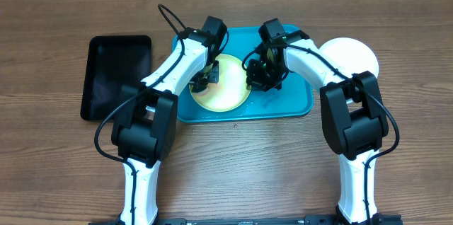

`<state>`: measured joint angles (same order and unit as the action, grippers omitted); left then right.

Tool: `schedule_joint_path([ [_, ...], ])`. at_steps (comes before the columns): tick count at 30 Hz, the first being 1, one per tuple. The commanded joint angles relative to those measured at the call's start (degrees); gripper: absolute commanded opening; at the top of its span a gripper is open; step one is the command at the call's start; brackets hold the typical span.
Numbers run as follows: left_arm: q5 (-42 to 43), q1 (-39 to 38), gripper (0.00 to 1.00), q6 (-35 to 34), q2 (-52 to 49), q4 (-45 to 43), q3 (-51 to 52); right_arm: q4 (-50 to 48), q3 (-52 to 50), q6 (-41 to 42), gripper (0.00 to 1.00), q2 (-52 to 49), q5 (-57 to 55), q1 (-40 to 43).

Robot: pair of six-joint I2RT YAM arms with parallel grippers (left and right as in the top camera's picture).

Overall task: Clean dirty plates on tray and stack at the side
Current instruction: 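Scrub the yellow plate with the sponge while the right gripper holds it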

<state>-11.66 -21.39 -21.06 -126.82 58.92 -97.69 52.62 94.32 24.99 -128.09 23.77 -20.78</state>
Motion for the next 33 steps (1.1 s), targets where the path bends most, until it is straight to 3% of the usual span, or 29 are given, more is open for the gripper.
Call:
schedule_joint_path([
  [1, 7.61, -0.15, 0.04, 2.56, -1.33, 2.86, -0.46, 0.42, -1.49, 0.15, 0.04, -1.05, -1.57, 0.15],
  [6, 35.39, -0.17, 0.04, 18.16, -1.33, 4.17, -0.46, 0.42, -1.49, 0.15, 0.04, -1.05, -1.55, 0.15],
  [9, 39.54, -0.17, 0.04, 19.28, -1.33, 1.84, -0.46, 0.66, -1.49, 0.15, 0.04, -1.05, -1.55, 0.15],
  [12, 34.27, 0.04, 0.04, 14.29, -1.33, -3.34, -0.46, 1.09, -1.49, 0.13, 0.04, -1.05, -1.57, 0.15],
  [17, 10.88, 0.04, 0.04, 1.75, -1.33, -11.41, -0.46, 1.31, -1.49, 0.13, 0.04, -1.05, -1.57, 0.15],
  [20, -2.49, -0.02, 0.04, -4.66, -1.33, -11.08, -0.46, 1.36, -1.49, 0.13, 0.04, -1.05, -1.57, 0.15],
  [23, -5.84, -0.02, 0.04, -6.69, -1.33, -8.17, -0.46, 1.49, -1.49, 0.13, 0.04, -1.05, -1.60, 0.15],
  [26, -0.52, -0.09, 0.04, -5.35, -1.33, -3.45, -0.46, 1.29, -1.49, 0.13, 0.04, -1.05, -1.60, 0.15],
  [33, 33.70, -0.07, 0.04, 16.48, -1.33, 6.45, -0.46, 1.49, -1.49, 0.13, 0.04, -1.05, -1.60, 0.15],
])
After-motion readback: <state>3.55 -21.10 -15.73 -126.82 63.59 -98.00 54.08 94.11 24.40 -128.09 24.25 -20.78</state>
